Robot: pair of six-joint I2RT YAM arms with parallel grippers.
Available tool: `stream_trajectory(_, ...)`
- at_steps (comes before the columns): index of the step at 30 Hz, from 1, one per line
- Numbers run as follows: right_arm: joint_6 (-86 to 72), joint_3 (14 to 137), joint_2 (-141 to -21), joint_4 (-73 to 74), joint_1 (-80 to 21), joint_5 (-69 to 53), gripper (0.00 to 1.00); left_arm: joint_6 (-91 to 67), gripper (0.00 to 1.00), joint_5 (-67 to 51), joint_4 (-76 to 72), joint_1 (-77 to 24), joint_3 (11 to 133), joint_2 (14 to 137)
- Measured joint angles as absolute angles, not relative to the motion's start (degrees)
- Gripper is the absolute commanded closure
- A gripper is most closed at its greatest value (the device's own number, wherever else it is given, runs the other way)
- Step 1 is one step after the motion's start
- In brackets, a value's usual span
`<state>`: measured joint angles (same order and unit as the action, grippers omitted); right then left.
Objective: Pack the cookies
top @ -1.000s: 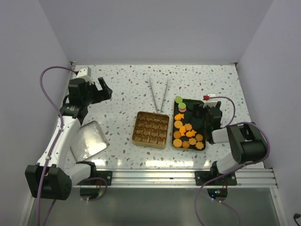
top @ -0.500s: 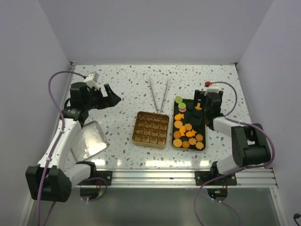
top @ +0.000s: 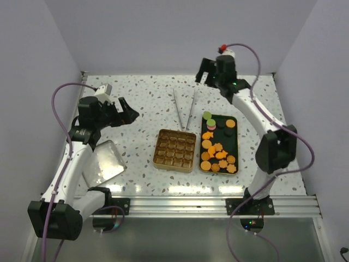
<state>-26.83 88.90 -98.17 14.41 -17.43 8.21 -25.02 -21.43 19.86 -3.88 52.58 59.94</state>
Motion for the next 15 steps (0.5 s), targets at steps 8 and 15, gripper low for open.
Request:
stream_trajectory(8, -27.0, 116.1, -123.2, 41.6, -32.3, 9.1, 0.01, -24.4, 0.0, -19.6, 23.8, -3.9, 52.6, 58.0)
stream_trajectory(15, -29.1, 117.3, -128.9, 53.4, -31.7, 12.3, 0.01, -24.3, 0.0, -18.2, 26.6, -3.9, 52.0, 54.3)
